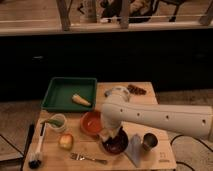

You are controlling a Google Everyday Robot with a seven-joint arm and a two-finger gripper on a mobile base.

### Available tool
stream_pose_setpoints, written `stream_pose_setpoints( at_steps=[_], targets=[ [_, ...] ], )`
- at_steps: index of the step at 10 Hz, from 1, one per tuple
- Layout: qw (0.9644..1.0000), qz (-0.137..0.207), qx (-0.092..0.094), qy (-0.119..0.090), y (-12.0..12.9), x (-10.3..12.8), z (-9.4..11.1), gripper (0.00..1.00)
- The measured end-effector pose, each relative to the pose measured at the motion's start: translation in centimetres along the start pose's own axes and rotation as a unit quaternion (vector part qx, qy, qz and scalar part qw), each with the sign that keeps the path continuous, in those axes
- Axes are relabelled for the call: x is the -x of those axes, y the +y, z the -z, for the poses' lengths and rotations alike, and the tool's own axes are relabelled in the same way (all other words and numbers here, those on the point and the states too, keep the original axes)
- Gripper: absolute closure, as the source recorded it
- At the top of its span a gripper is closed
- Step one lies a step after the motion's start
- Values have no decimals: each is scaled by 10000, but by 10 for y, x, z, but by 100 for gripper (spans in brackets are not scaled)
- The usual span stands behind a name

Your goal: Wipe purple bowl with eraser

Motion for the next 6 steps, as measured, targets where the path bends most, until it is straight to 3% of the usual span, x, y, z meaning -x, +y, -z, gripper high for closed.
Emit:
stream_pose_setpoints(
  at_steps=[3,6],
  targets=[
    [9997,241,48,-71,19,21,-8,100],
    [9998,157,91,-106,55,18,-17,100]
  ],
)
